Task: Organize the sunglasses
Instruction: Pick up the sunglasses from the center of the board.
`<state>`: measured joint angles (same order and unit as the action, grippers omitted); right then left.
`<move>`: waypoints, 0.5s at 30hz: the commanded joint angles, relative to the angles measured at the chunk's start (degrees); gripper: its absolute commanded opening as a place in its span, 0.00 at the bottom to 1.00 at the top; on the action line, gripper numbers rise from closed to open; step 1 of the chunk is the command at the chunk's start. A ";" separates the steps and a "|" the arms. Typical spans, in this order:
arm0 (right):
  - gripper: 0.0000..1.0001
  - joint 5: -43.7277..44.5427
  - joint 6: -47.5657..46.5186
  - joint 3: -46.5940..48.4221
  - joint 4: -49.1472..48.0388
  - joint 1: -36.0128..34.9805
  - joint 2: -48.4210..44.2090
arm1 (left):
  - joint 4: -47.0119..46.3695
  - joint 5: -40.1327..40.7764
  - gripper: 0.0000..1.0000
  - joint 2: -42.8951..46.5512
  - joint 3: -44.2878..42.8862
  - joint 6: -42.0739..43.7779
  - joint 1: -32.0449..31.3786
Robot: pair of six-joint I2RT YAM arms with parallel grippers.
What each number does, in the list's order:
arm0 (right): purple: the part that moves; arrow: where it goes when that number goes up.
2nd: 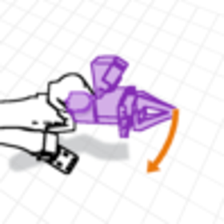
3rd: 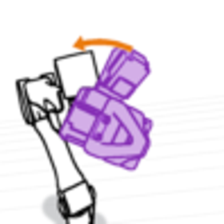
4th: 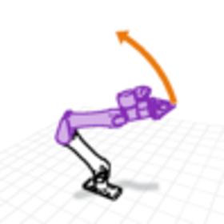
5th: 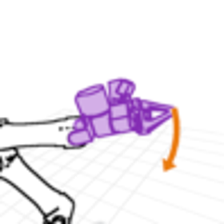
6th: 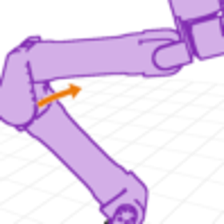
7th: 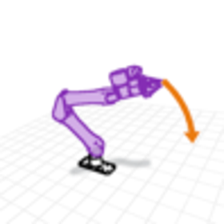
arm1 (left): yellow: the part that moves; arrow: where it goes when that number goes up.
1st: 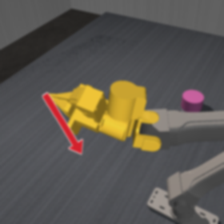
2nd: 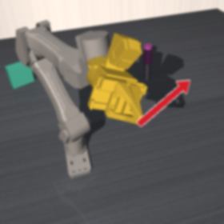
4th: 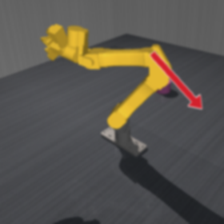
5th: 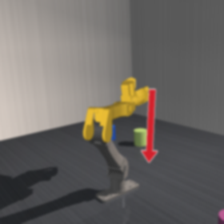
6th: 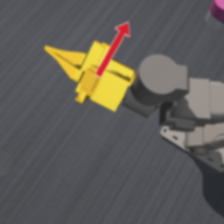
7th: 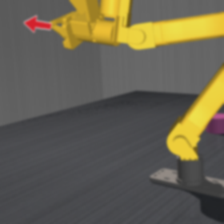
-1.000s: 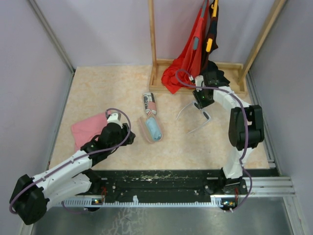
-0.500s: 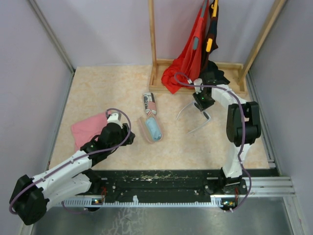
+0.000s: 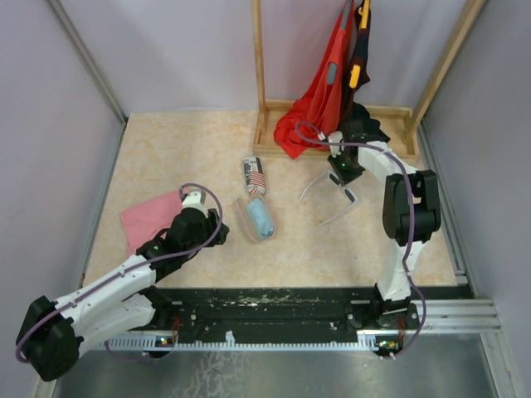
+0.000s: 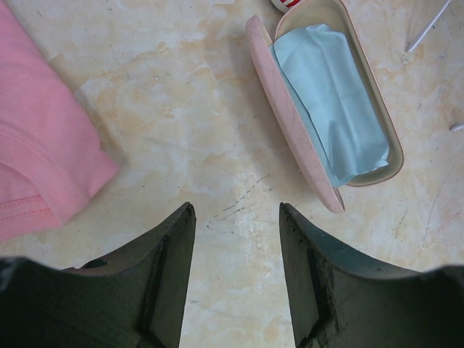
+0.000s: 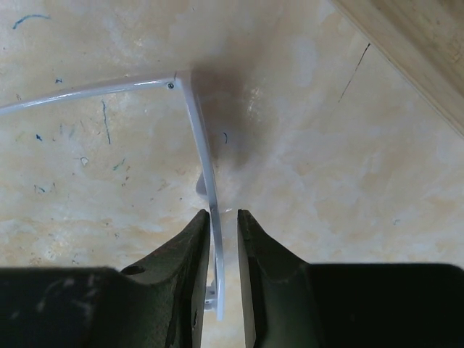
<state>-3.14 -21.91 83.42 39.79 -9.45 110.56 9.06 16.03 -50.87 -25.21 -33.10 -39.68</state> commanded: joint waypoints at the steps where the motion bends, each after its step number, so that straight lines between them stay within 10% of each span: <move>1: 0.22 -0.91 -0.41 3.11 -0.47 0.27 1.19 | 0.17 0.56 0.56 0.51 -0.90 0.91 0.31; 15: 0.12 -1.63 -0.50 4.54 0.39 0.23 2.98 | 0.25 0.62 0.56 0.38 -0.98 0.99 0.31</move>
<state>-3.62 -21.93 84.53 40.38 -9.45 113.14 9.08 16.05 -50.89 -25.23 -32.93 -39.68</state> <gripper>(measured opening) 0.155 0.561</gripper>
